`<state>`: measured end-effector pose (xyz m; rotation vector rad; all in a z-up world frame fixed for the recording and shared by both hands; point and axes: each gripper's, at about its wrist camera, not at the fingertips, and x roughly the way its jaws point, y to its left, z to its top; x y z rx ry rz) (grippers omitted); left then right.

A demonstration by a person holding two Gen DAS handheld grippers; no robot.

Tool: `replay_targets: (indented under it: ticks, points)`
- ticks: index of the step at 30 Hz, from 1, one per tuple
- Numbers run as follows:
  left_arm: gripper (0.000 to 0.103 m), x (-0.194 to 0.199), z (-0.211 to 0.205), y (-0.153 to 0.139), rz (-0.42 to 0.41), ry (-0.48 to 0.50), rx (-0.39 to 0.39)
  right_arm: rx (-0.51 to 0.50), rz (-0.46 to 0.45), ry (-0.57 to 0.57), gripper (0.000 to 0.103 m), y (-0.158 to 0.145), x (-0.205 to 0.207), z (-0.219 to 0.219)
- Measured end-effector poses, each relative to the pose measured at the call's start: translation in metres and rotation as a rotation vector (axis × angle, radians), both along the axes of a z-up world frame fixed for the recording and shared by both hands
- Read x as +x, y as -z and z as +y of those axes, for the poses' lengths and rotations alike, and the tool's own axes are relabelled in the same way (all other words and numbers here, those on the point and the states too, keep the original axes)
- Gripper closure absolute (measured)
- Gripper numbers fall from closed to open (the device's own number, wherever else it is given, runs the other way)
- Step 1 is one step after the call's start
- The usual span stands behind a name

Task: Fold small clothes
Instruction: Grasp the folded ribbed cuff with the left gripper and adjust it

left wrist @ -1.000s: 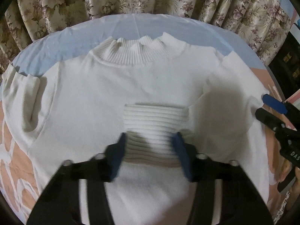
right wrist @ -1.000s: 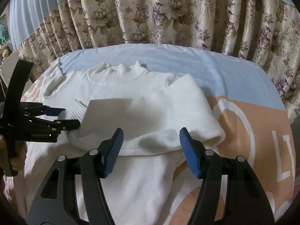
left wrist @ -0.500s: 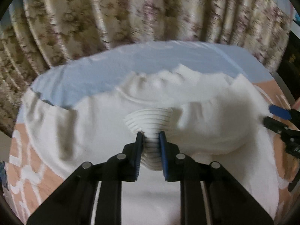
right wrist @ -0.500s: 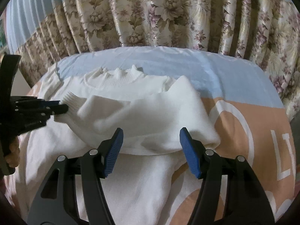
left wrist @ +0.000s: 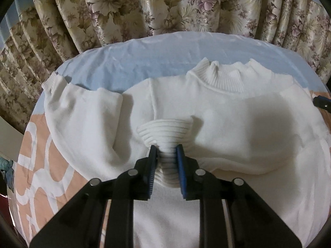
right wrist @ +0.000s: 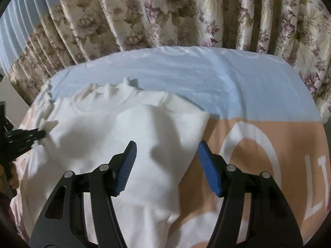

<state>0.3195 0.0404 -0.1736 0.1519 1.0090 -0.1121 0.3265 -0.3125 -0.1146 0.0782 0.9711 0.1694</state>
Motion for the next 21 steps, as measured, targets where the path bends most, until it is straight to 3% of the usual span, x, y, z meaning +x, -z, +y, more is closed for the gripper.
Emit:
replay_targets:
  ticks: [6,16,21]
  points:
    - [0.081,0.002,-0.003,0.002,0.009,0.006,0.013,0.016,0.086,0.027,0.058,0.02,0.024,-0.017]
    - [0.08,0.002,-0.005,0.001,0.015,0.02,0.028,0.105,0.099,0.097,0.058,0.01,-0.014,-0.038]
    - [0.079,0.006,0.006,-0.001,0.014,-0.011,0.029,0.083,0.129,0.025,0.062,0.015,-0.022,-0.026]
